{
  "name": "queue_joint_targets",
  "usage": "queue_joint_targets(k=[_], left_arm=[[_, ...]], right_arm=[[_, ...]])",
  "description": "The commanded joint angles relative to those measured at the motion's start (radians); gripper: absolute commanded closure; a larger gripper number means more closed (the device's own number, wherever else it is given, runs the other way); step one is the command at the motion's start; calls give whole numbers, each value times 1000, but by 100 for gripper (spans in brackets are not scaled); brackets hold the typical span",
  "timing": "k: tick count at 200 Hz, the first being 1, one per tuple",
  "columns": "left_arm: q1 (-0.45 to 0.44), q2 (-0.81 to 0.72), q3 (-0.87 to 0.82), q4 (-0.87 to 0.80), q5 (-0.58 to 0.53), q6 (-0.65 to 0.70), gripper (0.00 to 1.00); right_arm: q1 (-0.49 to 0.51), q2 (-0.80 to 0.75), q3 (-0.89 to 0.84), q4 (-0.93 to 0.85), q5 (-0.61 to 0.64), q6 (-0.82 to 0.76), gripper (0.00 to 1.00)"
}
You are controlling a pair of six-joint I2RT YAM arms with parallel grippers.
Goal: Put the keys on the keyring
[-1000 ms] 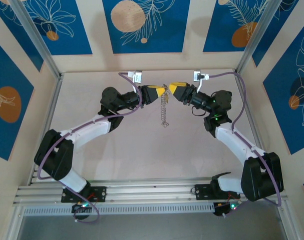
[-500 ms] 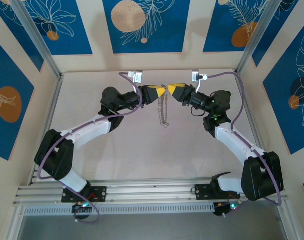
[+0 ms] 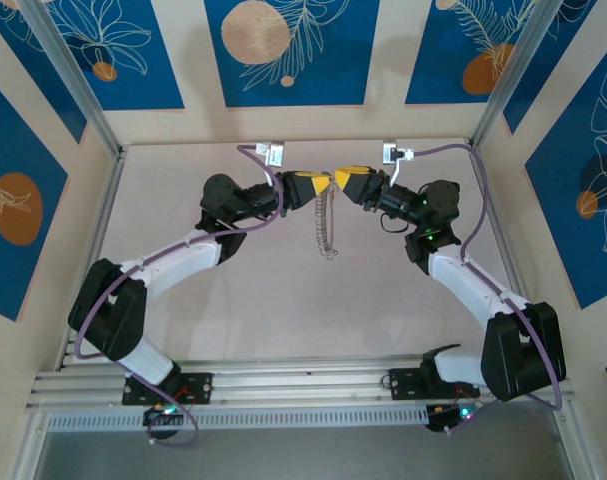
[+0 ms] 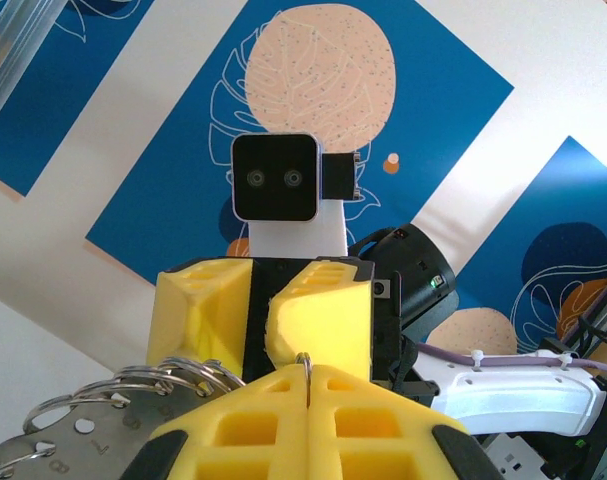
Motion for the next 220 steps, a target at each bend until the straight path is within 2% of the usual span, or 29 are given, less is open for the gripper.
queue_joint_targets(k=[1, 64, 138, 193, 220], left_arm=[[-16, 0, 15, 63, 7, -5, 100], [-17, -1, 14, 64, 7, -5, 100], [-18, 0, 17, 66, 8, -8, 100], [-19, 8, 22, 67, 8, -9, 100], [-20, 11, 22, 70, 8, -10, 100]], right_arm=[[12, -32, 2, 8, -18, -19, 69], [11, -72, -34, 15, -5, -21, 71], [19, -33, -29, 29, -16, -13, 75], [24, -14, -14, 23, -33, -18, 84], [24, -14, -13, 23, -39, -21, 94]])
